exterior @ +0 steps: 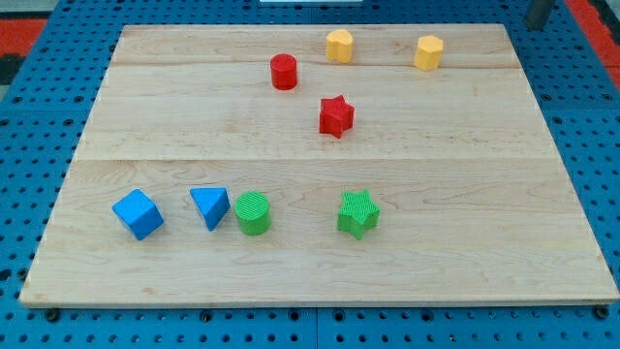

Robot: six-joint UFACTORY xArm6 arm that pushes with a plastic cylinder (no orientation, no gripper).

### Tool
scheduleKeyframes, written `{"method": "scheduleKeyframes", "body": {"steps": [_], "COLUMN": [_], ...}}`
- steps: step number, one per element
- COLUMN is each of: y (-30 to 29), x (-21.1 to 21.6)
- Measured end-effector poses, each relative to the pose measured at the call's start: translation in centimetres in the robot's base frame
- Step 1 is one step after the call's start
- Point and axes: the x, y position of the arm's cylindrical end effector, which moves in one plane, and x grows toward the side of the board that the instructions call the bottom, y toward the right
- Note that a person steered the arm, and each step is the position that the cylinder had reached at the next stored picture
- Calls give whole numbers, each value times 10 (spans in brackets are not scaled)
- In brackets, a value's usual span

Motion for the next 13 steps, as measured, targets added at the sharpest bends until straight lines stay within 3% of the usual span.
{"method": "scheduleKeyframes", "body": {"steps": [1, 3, 7, 9, 11, 13], "y": [-3, -65, -47, 11, -59, -74], "x": [0, 0, 6, 59, 115, 151]}}
